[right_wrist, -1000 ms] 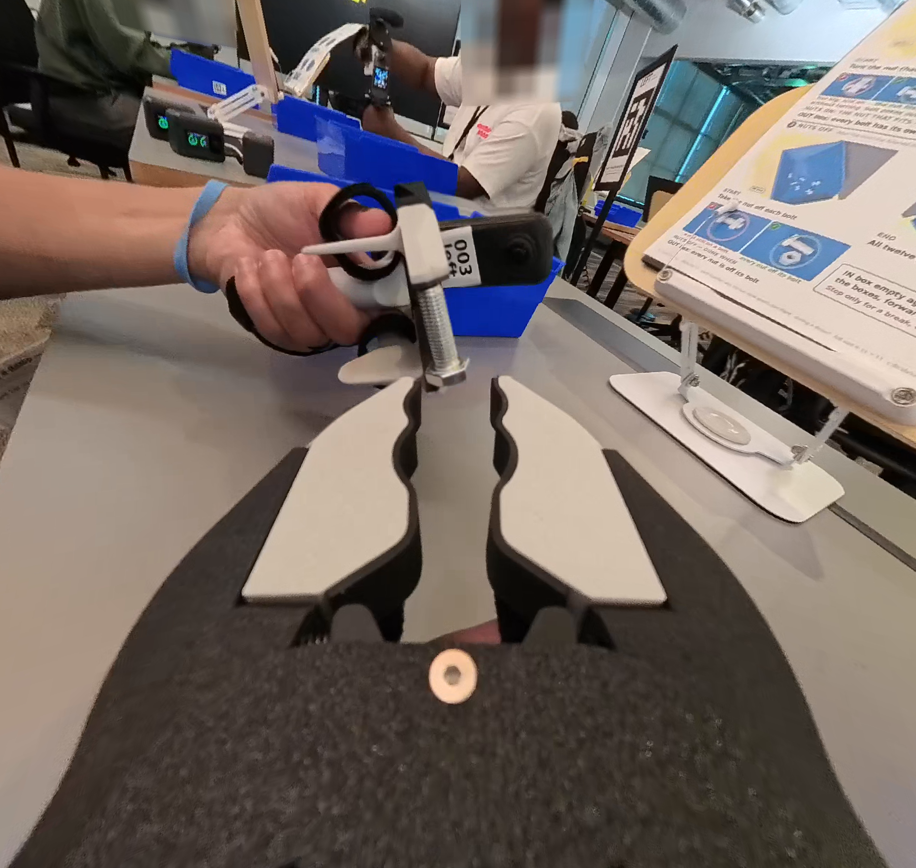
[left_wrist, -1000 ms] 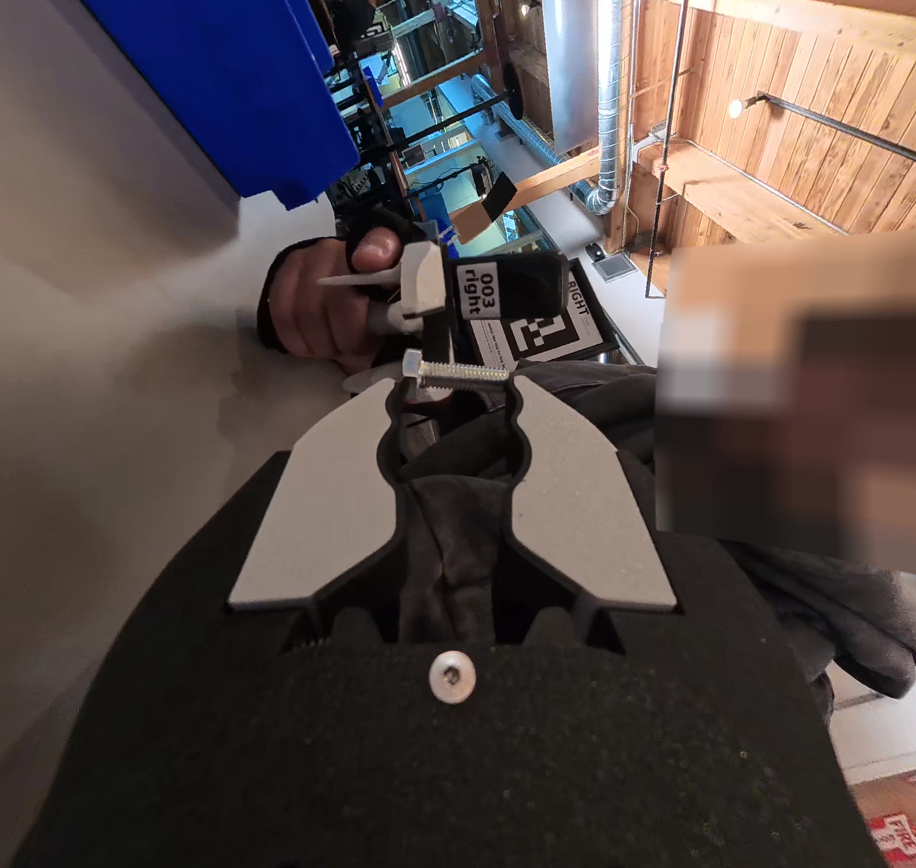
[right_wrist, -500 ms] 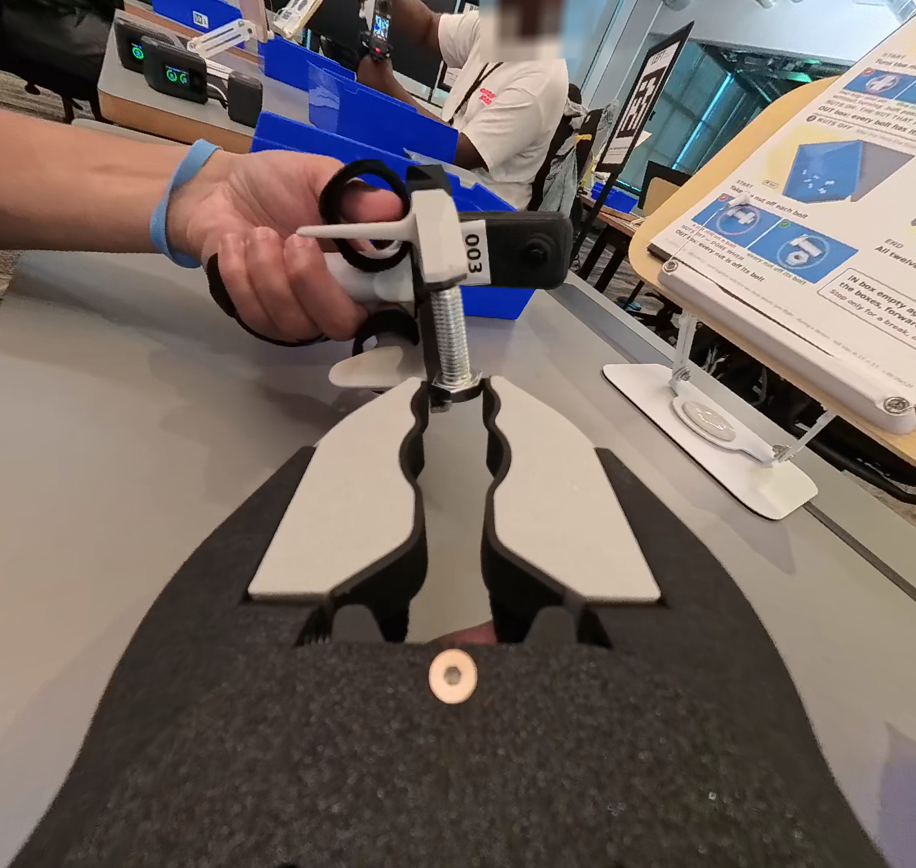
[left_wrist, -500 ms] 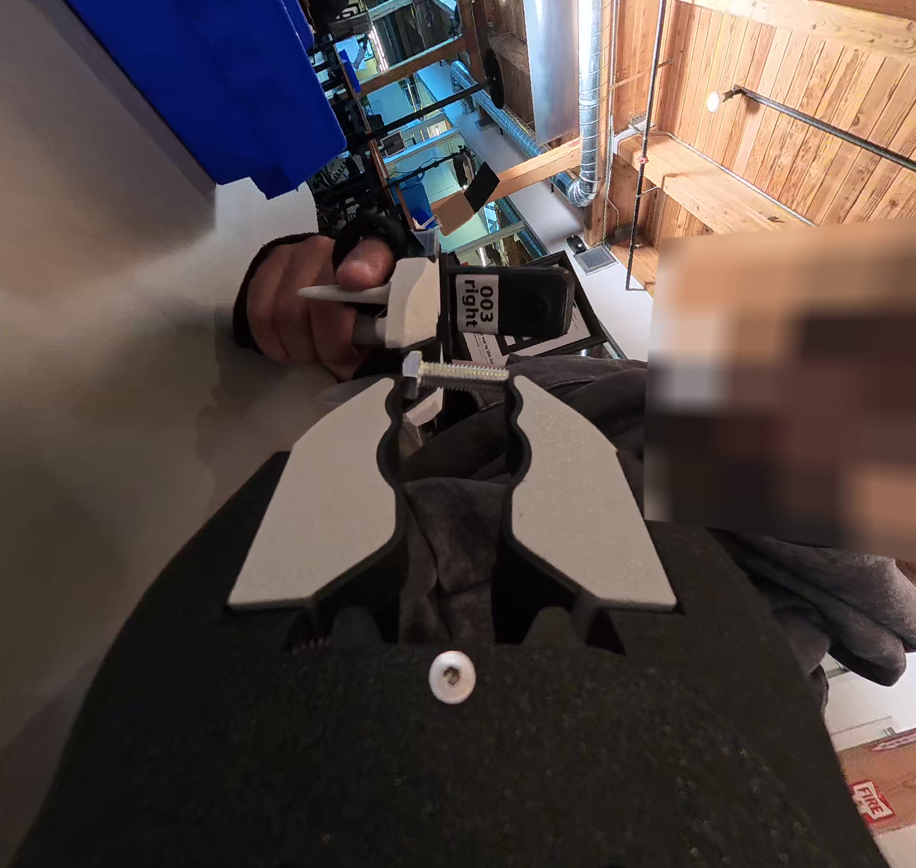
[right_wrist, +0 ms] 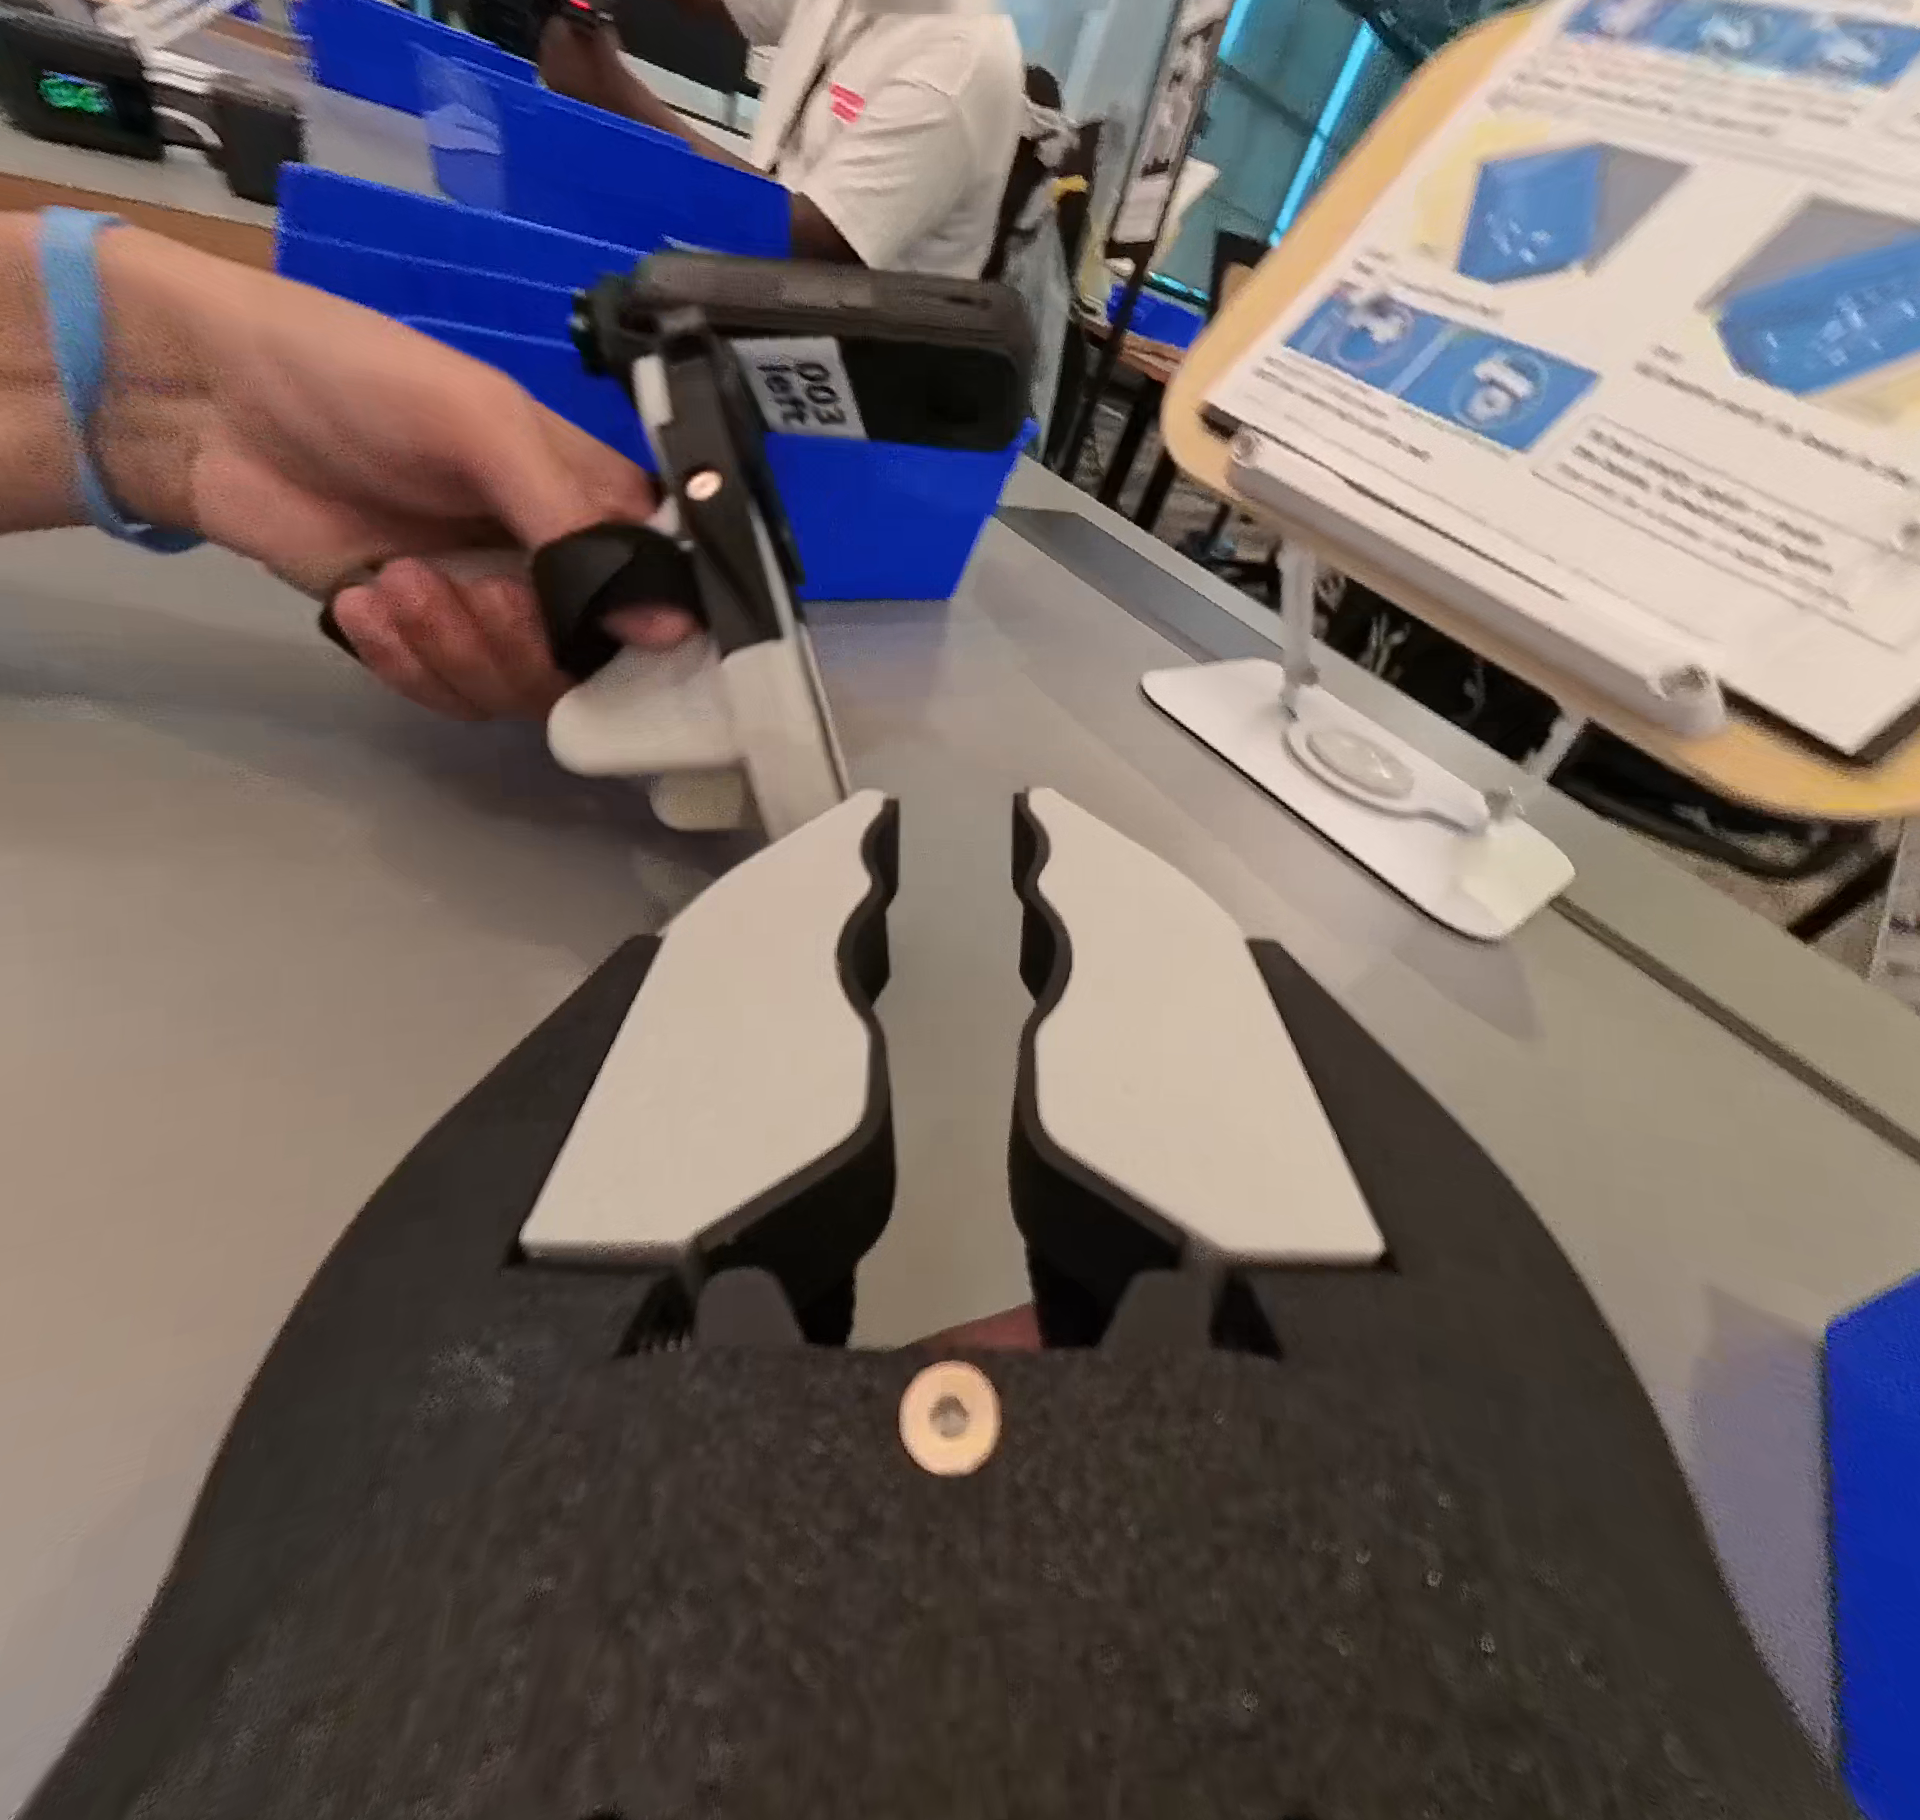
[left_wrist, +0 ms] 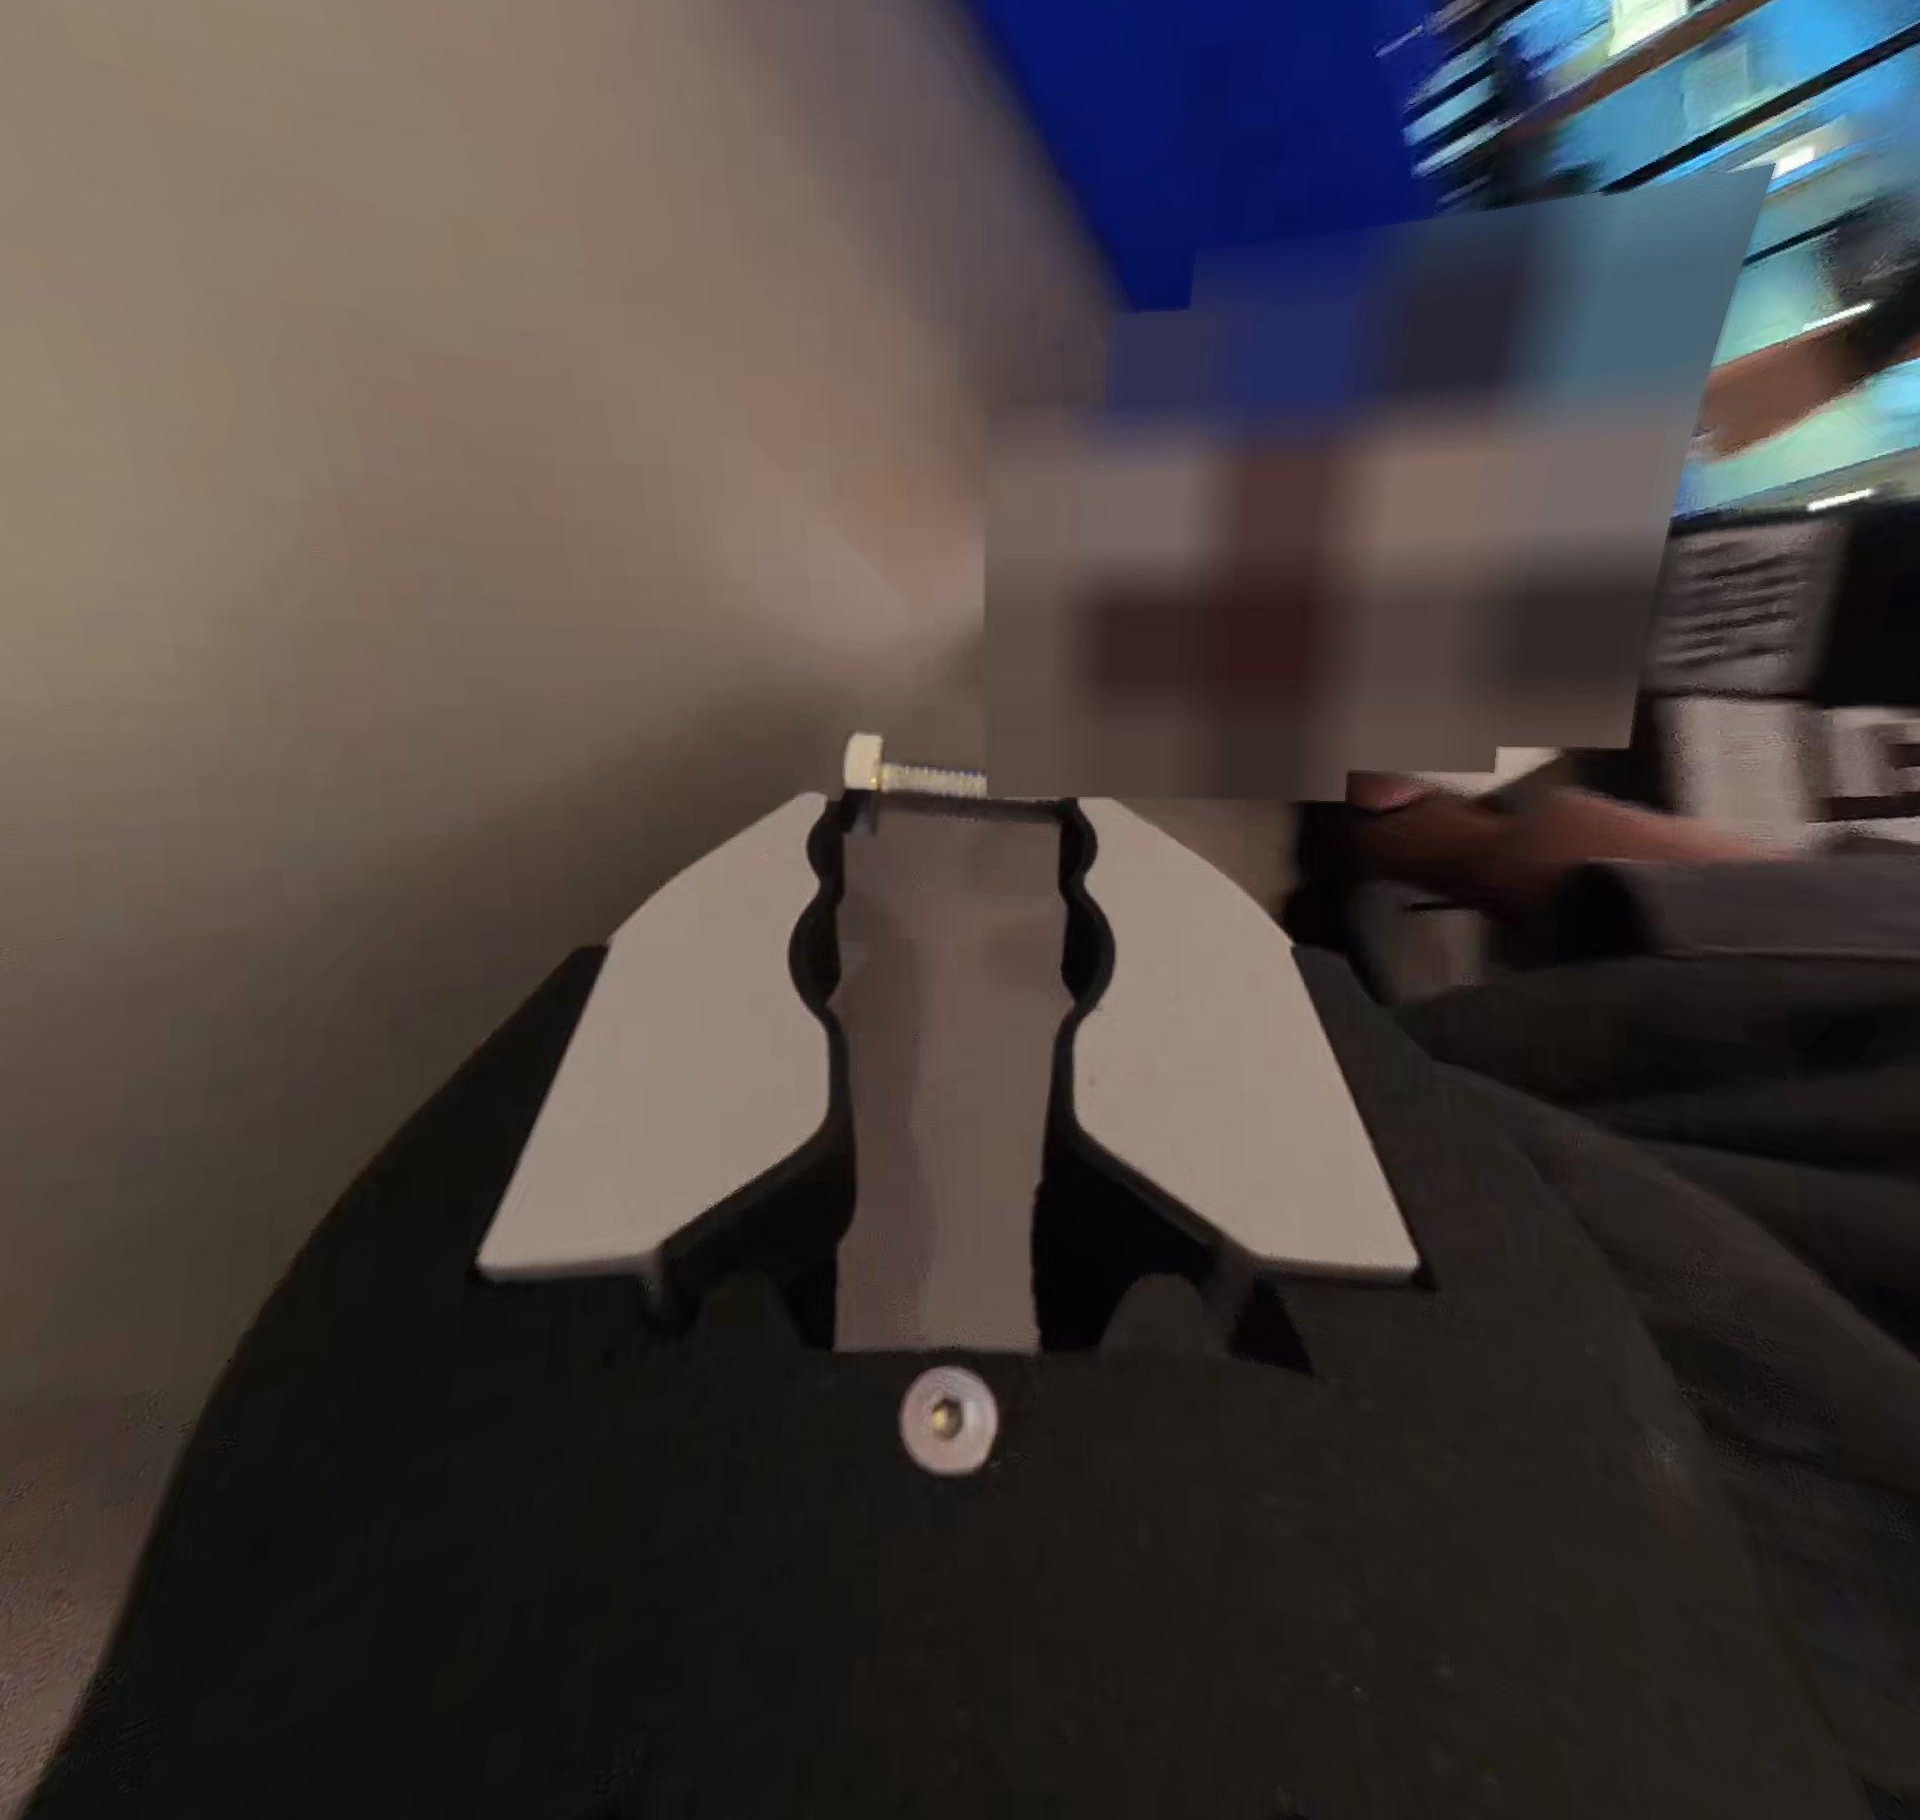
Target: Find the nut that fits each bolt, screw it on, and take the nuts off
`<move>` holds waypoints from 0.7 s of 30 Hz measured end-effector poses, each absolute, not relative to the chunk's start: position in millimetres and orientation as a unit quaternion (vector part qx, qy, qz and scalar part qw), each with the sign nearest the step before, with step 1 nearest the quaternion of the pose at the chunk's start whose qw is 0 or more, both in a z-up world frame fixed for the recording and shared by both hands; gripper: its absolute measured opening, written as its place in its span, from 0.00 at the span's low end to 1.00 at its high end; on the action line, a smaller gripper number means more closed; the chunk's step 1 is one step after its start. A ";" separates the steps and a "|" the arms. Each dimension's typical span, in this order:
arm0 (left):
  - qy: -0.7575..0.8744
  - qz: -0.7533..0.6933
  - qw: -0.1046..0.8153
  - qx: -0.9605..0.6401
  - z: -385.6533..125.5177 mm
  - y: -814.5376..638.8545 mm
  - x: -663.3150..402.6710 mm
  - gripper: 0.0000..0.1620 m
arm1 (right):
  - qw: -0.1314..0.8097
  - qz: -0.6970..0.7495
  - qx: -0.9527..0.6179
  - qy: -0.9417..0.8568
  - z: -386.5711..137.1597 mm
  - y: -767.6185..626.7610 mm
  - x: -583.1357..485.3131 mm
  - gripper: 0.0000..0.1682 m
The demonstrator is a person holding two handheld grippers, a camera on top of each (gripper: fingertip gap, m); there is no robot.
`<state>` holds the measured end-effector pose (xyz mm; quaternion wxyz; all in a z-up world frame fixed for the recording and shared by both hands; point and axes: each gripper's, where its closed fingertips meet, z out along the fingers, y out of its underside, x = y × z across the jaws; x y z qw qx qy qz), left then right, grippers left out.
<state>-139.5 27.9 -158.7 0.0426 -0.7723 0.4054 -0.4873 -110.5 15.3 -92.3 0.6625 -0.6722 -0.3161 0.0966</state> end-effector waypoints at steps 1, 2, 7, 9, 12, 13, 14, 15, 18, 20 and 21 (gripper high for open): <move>0.424 -0.445 0.050 -0.787 -167.6 33.6 -141.8 0.24 | 0.659 0.096 -0.683 -0.298 -93.1 20.0 -103.4 0.12; 0.439 -0.420 0.049 -0.793 -171.3 36.4 -141.8 0.24 | 0.658 0.094 -0.694 -0.277 -93.3 24.8 -95.4 0.12; 0.527 -0.343 -0.002 -0.778 -178.6 43.7 -135.0 0.24 | 0.654 0.112 -0.722 -0.196 -92.0 37.0 -66.8 0.11; 0.564 -0.310 0.002 -0.765 -180.4 52.1 -132.2 0.24 | 0.653 0.127 -0.724 -0.179 -91.4 38.6 -60.5 0.11; 0.614 -0.270 0.013 -0.741 -182.2 61.5 -130.3 0.24 | 0.652 0.144 -0.729 -0.151 -90.5 40.4 -52.0 0.11; 0.636 -0.261 0.015 -0.726 -182.6 61.4 -130.5 0.24 | 0.651 0.153 -0.729 -0.146 -90.1 40.3 -51.7 0.11; 0.660 -0.252 0.017 -0.708 -183.4 59.9 -131.2 0.24 | 0.651 0.157 -0.729 -0.143 -89.7 40.4 -51.4 0.11; 0.683 -0.240 0.019 -0.690 -184.4 58.5 -132.4 0.24 | 0.650 0.160 -0.729 -0.143 -89.9 40.4 -51.9 0.11; 0.745 -0.192 0.016 -0.639 -188.1 53.3 -139.5 0.24 | 0.648 0.158 -0.730 -0.148 -90.8 40.2 -55.1 0.11; 0.769 -0.176 0.007 -0.614 -188.9 48.7 -141.5 0.24 | 0.645 0.155 -0.732 -0.154 -92.4 40.1 -57.4 0.11; 0.778 -0.171 -0.003 -0.605 -188.9 46.1 -143.4 0.24 | 0.642 0.157 -0.734 -0.158 -93.5 39.8 -59.2 0.11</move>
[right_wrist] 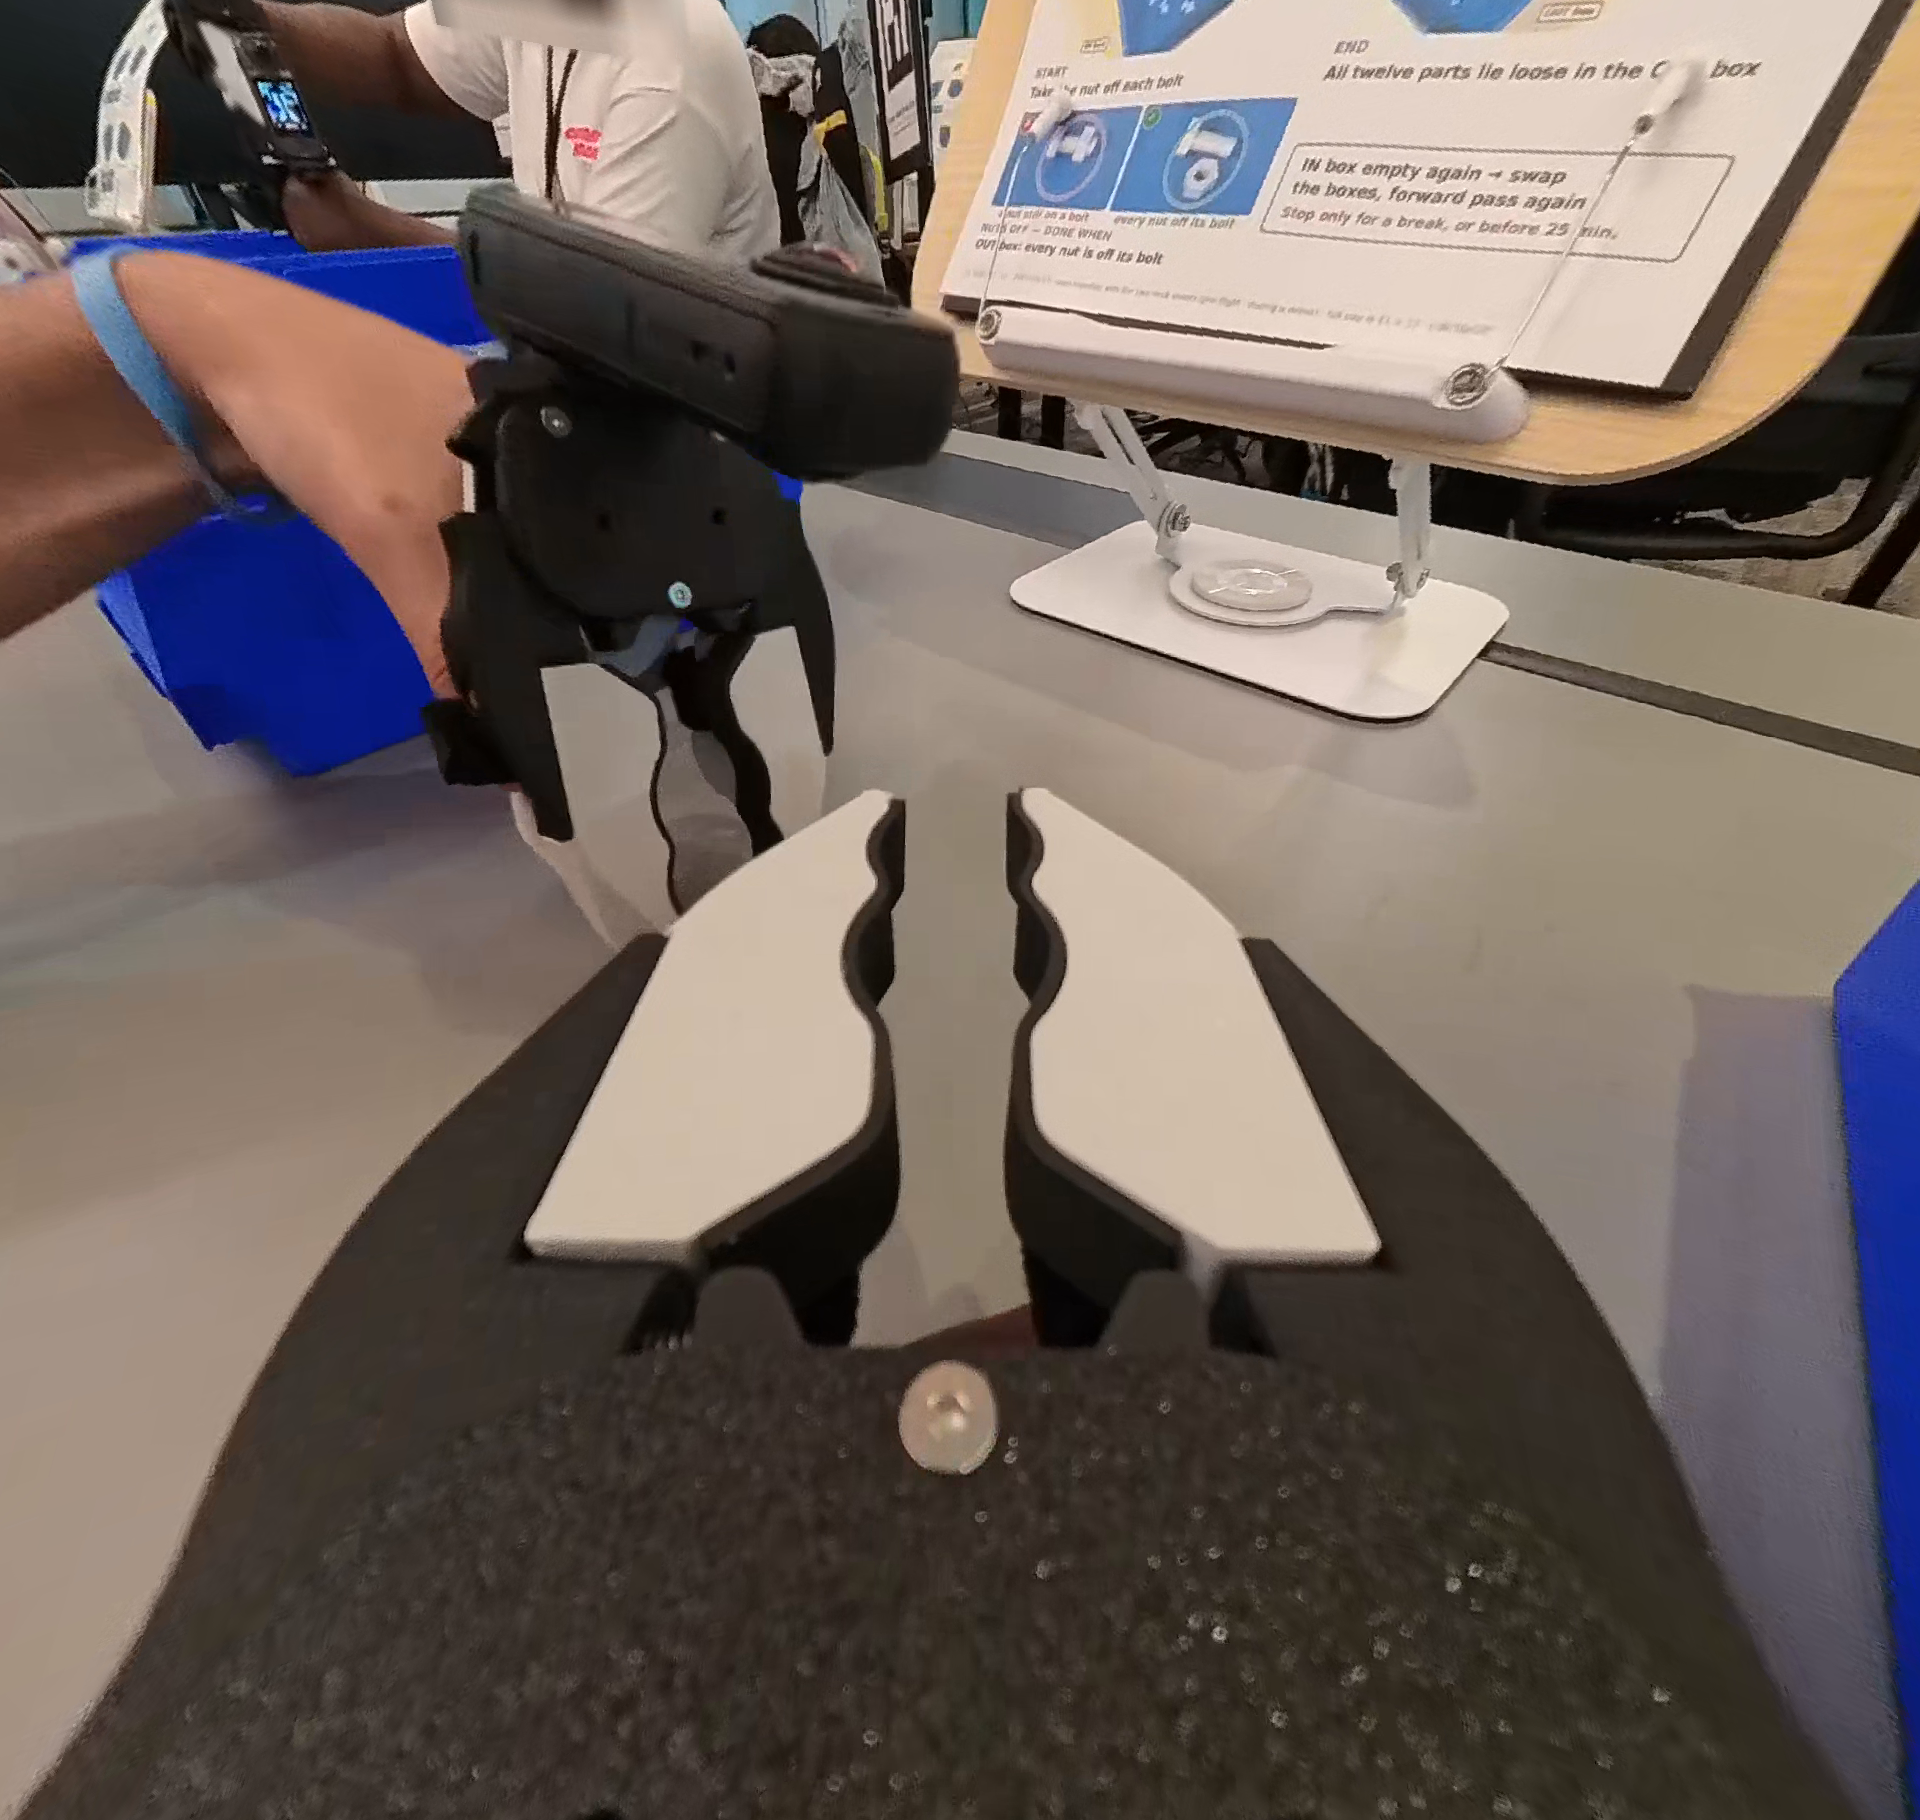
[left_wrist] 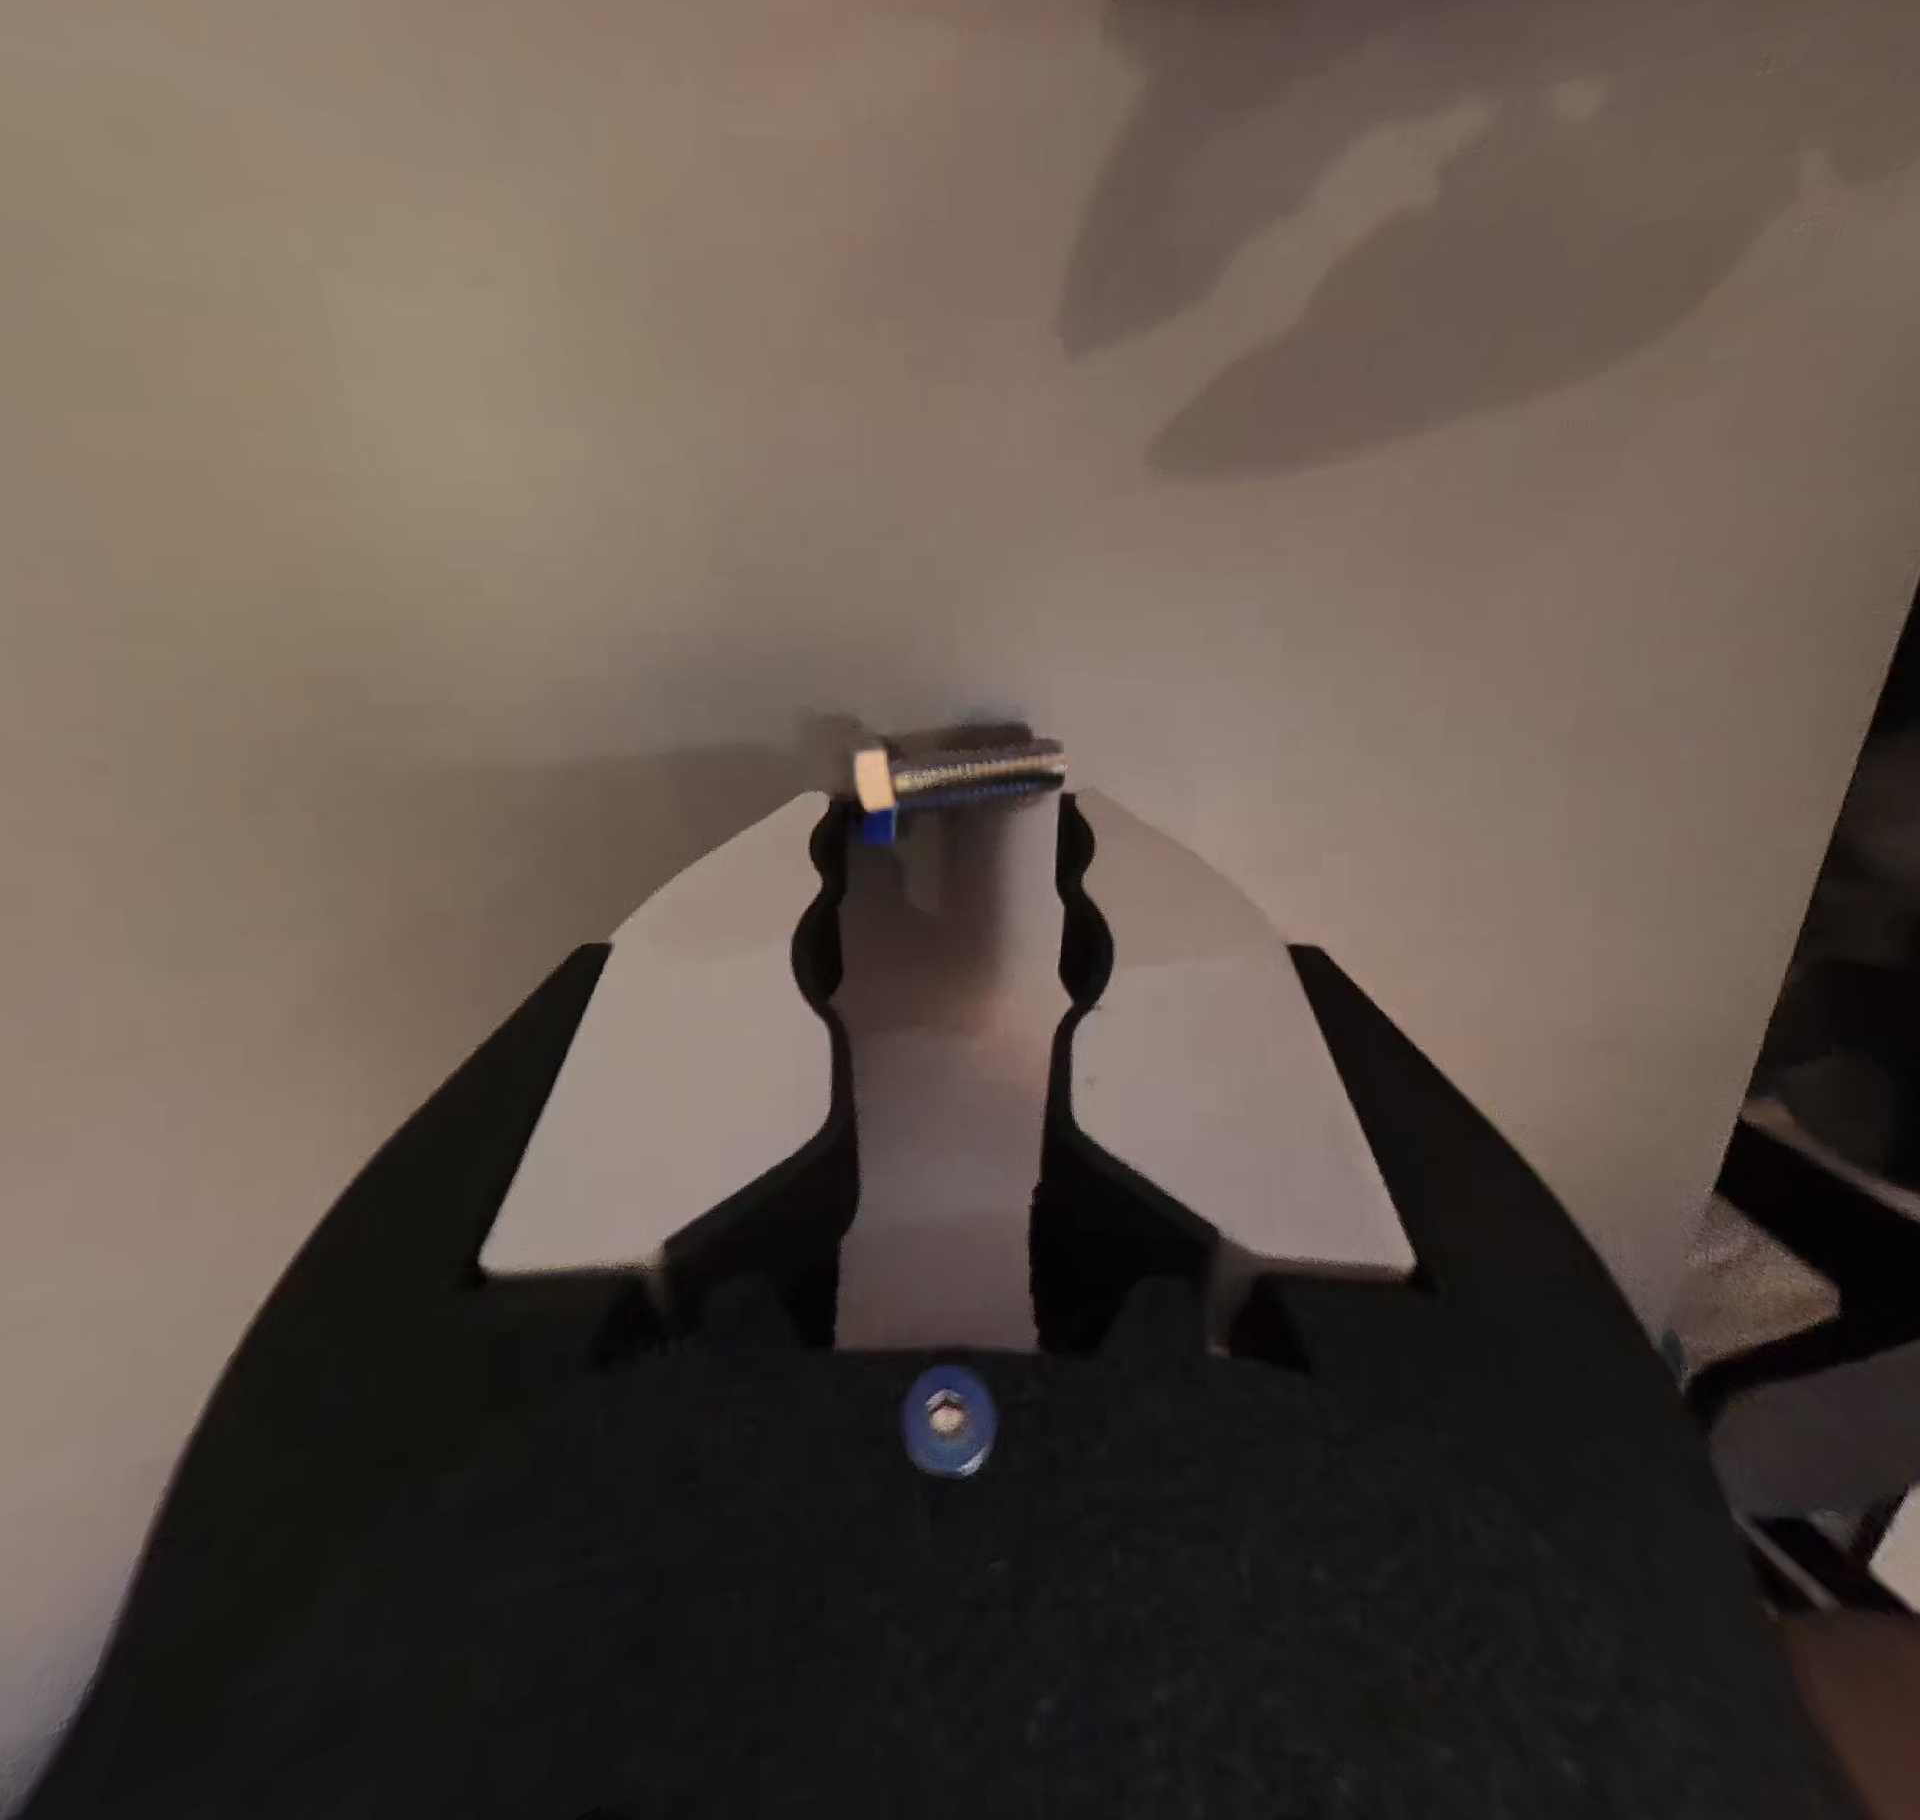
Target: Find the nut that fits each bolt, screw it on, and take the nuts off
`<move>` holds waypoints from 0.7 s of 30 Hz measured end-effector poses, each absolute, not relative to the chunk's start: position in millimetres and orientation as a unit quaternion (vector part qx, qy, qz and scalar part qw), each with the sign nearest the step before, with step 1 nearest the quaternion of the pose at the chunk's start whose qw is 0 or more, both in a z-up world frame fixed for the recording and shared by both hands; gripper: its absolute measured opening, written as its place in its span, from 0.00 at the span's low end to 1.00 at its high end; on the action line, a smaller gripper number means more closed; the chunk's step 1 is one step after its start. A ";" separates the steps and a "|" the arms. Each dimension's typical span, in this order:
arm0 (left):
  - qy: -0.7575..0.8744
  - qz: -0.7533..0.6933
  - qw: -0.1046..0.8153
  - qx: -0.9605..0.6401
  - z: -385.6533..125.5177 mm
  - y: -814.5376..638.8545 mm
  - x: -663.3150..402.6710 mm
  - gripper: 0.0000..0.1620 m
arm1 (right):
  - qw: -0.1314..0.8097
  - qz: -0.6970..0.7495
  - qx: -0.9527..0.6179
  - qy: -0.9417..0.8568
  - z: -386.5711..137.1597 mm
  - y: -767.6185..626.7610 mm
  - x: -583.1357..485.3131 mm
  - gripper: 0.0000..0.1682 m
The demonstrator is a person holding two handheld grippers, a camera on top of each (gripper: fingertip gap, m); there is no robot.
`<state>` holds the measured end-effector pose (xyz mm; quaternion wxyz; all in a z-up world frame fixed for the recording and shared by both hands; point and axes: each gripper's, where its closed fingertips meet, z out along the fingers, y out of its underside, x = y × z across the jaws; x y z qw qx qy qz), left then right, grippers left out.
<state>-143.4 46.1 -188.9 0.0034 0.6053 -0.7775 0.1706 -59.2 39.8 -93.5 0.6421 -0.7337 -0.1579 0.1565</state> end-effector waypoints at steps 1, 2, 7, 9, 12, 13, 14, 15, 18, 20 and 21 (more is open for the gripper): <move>-0.784 0.165 0.014 0.598 -188.7 44.0 -145.9 0.24 | 0.639 0.157 -0.736 -0.160 -94.9 39.8 -60.2 0.11; -0.789 0.159 0.021 0.593 -187.8 42.9 -148.2 0.25 | 0.635 0.158 -0.738 -0.163 -96.7 39.8 -61.4 0.11; -0.773 0.156 -0.017 0.615 -165.8 41.6 -155.9 0.34 | 0.585 0.203 -0.767 -0.168 -111.4 39.8 -70.4 0.13; -0.739 0.167 -0.074 0.648 -150.7 40.5 -160.5 0.32 | 0.528 0.255 -0.791 -0.172 -117.0 34.5 -79.5 0.15; -0.668 0.190 -0.176 0.697 -132.0 35.5 -176.6 0.31 | 0.458 0.306 -0.807 -0.211 -109.6 23.4 -95.6 0.19; -0.640 0.201 -0.206 0.713 -127.7 32.0 -184.3 0.30 | 0.444 0.309 -0.805 -0.242 -105.0 19.0 -101.1 0.19; -0.611 0.210 -0.229 0.728 -125.7 27.5 -193.6 0.29 | 0.434 0.292 -0.806 -0.275 -102.2 17.6 -103.1 0.20; -0.581 0.222 -0.248 0.743 -125.5 22.3 -202.3 0.28 | 0.428 0.264 -0.809 -0.305 -101.0 19.3 -102.6 0.20; -0.505 0.259 -0.286 0.772 -134.7 2.2 -223.8 0.28 | 0.348 0.214 -0.839 -0.360 -109.3 26.8 -100.2 0.25; -0.475 0.263 -0.317 0.778 -143.9 -6.8 -235.5 0.28 | 0.311 0.241 -0.850 -0.350 -105.2 37.4 -105.9 0.21; -0.472 0.263 -0.331 0.774 -147.0 -11.6 -239.7 0.27 | 0.278 0.257 -0.858 -0.347 -106.8 39.8 -108.7 0.20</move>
